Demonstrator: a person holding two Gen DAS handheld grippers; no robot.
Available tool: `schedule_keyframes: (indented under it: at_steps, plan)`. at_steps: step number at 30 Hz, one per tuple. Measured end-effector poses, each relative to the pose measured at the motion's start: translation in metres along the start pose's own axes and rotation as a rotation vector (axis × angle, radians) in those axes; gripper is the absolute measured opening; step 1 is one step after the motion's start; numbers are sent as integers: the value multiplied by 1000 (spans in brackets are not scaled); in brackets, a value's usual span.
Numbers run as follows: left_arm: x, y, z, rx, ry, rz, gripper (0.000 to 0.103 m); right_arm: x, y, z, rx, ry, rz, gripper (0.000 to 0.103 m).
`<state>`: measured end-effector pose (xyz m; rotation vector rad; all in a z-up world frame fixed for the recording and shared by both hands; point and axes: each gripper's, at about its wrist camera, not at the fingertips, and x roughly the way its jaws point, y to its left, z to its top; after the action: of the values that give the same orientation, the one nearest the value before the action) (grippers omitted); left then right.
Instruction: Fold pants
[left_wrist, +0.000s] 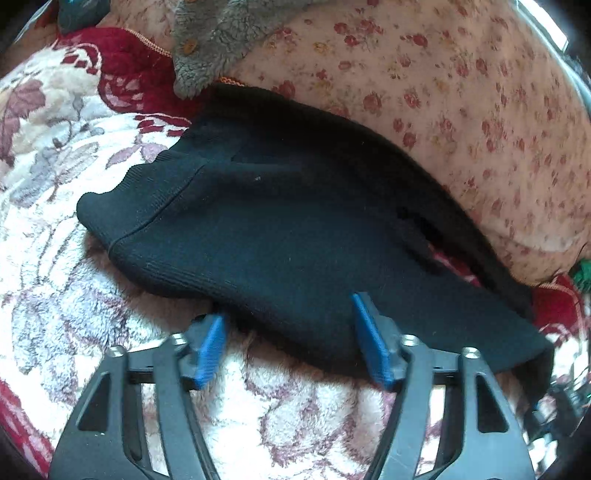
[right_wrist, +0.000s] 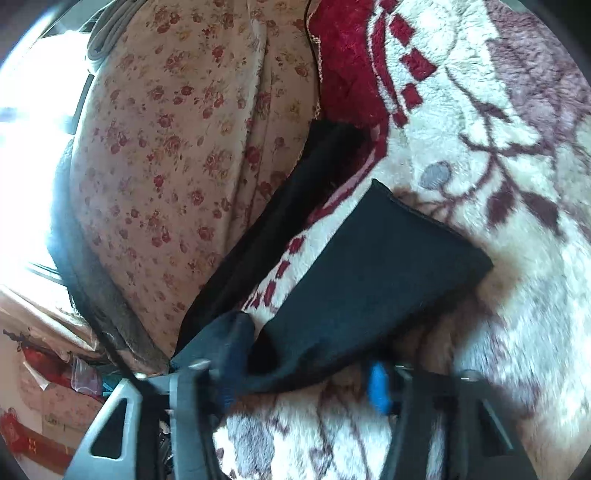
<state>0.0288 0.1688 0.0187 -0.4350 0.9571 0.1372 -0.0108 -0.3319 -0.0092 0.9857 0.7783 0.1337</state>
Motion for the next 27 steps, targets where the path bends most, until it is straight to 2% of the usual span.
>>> schedule_keyframes:
  at_steps: [1, 4, 12, 19, 27]
  plan:
    - [2, 2, 1, 0, 0, 5, 28, 2, -2, 0, -5, -4, 13, 33]
    - [10, 14, 2, -26, 19, -33, 12, 0, -4, 0, -47, -30, 33, 21]
    - [-11, 14, -1, 23, -28, -95, 8, -15, 1, 6, -151, -61, 13, 9]
    - [-41, 32, -9, 35, -58, -117, 7, -45, 10, 7, -227, -110, -7, 7]
    - [-79, 64, -27, 73, -38, -126, 7, -80, 22, -20, -309, -51, -19, 7]
